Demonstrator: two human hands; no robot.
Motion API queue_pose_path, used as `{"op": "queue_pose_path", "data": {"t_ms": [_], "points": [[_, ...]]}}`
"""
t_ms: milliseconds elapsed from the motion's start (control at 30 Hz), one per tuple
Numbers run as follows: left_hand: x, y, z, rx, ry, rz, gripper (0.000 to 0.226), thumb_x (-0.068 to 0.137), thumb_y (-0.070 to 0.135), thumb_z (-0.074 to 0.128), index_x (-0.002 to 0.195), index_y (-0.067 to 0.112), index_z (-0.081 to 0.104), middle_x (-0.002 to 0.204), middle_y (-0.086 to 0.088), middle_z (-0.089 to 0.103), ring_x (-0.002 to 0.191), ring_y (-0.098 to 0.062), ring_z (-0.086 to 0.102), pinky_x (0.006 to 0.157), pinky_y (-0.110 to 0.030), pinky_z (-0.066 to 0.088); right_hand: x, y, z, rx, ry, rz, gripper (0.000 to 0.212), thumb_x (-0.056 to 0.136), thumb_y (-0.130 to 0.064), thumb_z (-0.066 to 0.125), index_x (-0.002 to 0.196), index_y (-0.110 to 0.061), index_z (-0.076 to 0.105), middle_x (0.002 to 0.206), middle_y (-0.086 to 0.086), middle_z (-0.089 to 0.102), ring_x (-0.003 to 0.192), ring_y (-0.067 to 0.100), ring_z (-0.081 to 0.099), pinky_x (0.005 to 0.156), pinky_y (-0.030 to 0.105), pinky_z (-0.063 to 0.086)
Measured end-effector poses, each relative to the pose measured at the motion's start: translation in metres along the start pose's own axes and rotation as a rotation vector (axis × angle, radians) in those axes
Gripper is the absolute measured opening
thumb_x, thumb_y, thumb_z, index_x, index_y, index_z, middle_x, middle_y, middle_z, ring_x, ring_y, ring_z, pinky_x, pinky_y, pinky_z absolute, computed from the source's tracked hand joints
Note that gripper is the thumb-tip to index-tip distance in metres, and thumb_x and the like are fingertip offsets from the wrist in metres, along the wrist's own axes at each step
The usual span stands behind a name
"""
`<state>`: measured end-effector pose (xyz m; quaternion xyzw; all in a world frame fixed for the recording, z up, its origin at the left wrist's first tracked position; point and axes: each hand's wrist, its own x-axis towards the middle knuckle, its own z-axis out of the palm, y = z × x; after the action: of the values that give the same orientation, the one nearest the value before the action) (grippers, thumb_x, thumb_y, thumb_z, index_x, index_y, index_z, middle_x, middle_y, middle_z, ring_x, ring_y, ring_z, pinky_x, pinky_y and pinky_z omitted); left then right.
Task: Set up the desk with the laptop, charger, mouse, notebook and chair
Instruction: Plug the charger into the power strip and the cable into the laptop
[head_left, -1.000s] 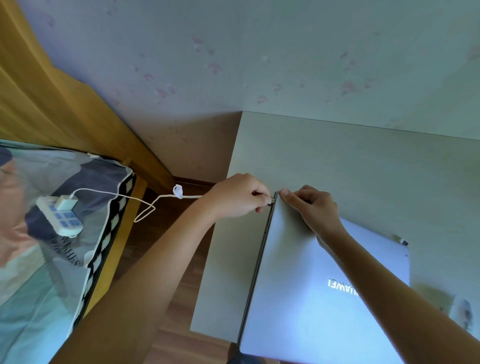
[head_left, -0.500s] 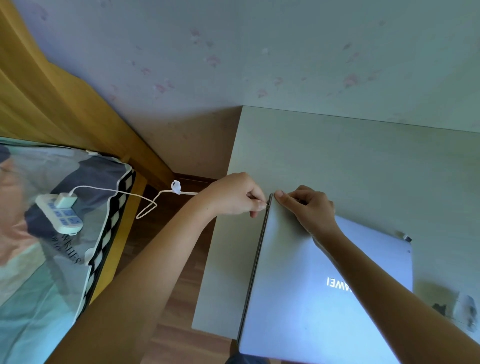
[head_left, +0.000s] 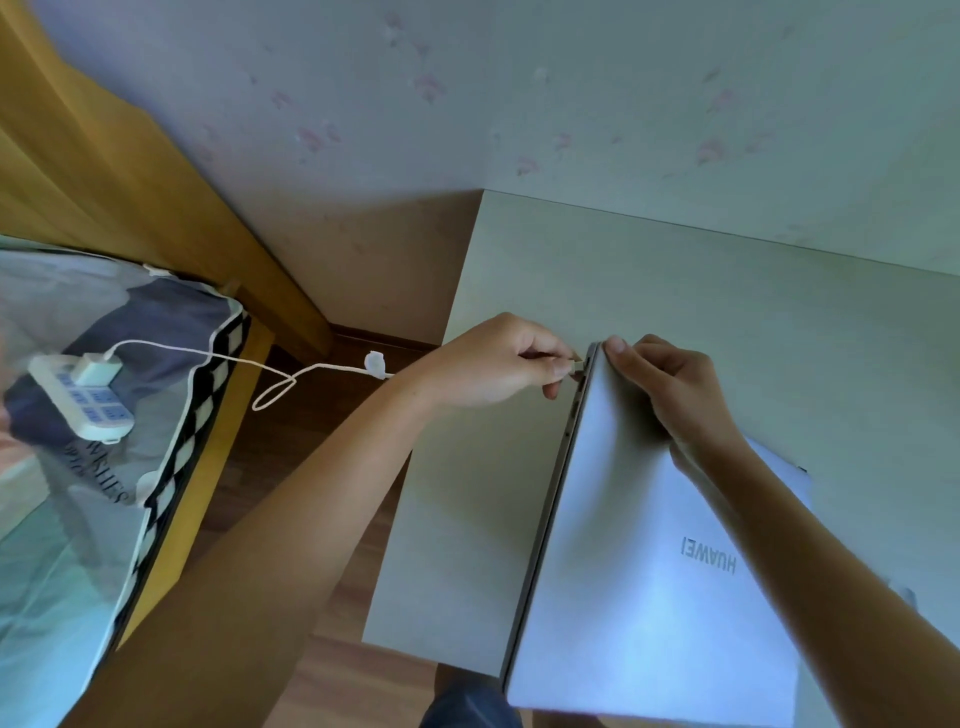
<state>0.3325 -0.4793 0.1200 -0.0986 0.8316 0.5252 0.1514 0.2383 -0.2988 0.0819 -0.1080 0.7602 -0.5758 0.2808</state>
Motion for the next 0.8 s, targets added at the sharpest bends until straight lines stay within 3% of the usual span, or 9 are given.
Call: {"op": "queue_pose_path", "data": {"t_ms": [67,133,333,367,433,500,600,733,800], "points": [[-0.001,0.006,-0.002,-0.013,-0.003,0.014,0.027,0.096,0.024,0.055,0.078,0.009,0.068,0.053,0.014,0.051,0.047,-0.001,0.039,0.049,-0.010,0.030,-0.001,-0.003,-0.003,0.020,-0.015,-0.010,0.042,0.076,-0.047,0.072,0.048,-0.019,0.060,0.063,-0.008,0.044,0.055,0.009,0.041,0.054,0.025,0.028],[-0.002,0.012,-0.004,-0.023,-0.018,0.019,0.027,0.095,0.028,0.058,0.075,0.012,0.069,0.057,0.003,0.047,0.051,-0.010,0.036,0.047,-0.016,0.028,-0.002,-0.005,-0.006,0.038,-0.025,-0.013,0.043,0.075,-0.047,0.070,0.045,-0.019,0.055,0.060,-0.011,0.042,0.053,0.007,0.039,0.050,0.019,0.028],[0.004,0.022,-0.011,0.014,-0.042,-0.006,0.024,0.093,0.027,0.059,0.083,0.011,0.073,0.078,-0.023,0.064,0.055,-0.010,0.039,0.054,-0.019,0.034,-0.005,-0.008,-0.009,0.050,-0.054,-0.027,0.039,0.069,-0.049,0.069,0.053,-0.015,0.061,0.063,-0.009,0.045,0.056,0.008,0.041,0.050,0.018,0.029],[0.005,0.023,-0.012,0.030,-0.052,-0.006,0.025,0.093,0.027,0.059,0.080,0.011,0.073,0.068,-0.016,0.062,0.053,-0.009,0.039,0.051,-0.015,0.033,-0.005,-0.008,-0.008,0.049,-0.055,-0.025,0.040,0.069,-0.050,0.069,0.056,-0.012,0.062,0.064,-0.009,0.045,0.057,0.008,0.041,0.051,0.019,0.029],[0.007,0.025,-0.015,0.062,-0.068,-0.021,0.027,0.093,0.023,0.059,0.074,0.009,0.071,0.047,0.014,0.055,0.043,-0.002,0.039,0.045,-0.007,0.030,-0.004,-0.008,-0.007,0.044,-0.054,-0.021,0.037,0.068,-0.050,0.069,0.051,-0.017,0.062,0.062,-0.010,0.045,0.054,0.006,0.041,0.049,0.017,0.030],[0.011,0.026,-0.017,0.126,-0.067,-0.045,0.028,0.093,0.022,0.059,0.073,0.008,0.072,0.049,0.026,0.057,0.048,0.003,0.052,0.054,-0.007,0.033,-0.003,-0.006,-0.005,0.027,-0.058,-0.018,0.038,0.068,-0.051,0.069,0.047,-0.021,0.060,0.061,-0.011,0.044,0.053,0.005,0.041,0.048,0.016,0.029],[0.018,0.023,-0.018,0.241,-0.063,-0.076,0.029,0.092,0.026,0.060,0.069,0.014,0.072,0.051,0.029,0.058,0.054,0.003,0.052,0.060,-0.022,0.034,0.001,0.000,0.000,-0.022,-0.045,-0.008,0.041,0.069,-0.056,0.072,0.049,-0.022,0.062,0.064,-0.010,0.046,0.058,0.009,0.042,0.056,0.023,0.030],[0.029,0.013,-0.016,0.410,-0.063,-0.130,0.031,0.090,0.028,0.061,0.062,0.020,0.071,0.049,0.017,0.058,0.055,-0.003,0.052,0.055,-0.024,0.033,0.011,0.013,0.013,-0.177,-0.014,0.018,0.040,0.064,-0.067,0.066,0.050,-0.030,0.064,0.058,-0.015,0.049,0.062,0.010,0.045,0.069,0.032,0.032],[0.034,0.004,-0.016,0.444,-0.071,-0.157,0.022,0.090,0.026,0.062,0.072,0.020,0.075,0.054,0.016,0.061,0.063,-0.007,0.058,0.056,-0.023,0.035,0.018,0.022,0.021,-0.277,0.002,0.033,0.038,0.067,-0.069,0.064,0.053,-0.034,0.065,0.058,-0.018,0.051,0.061,0.006,0.048,0.077,0.035,0.033]]}}
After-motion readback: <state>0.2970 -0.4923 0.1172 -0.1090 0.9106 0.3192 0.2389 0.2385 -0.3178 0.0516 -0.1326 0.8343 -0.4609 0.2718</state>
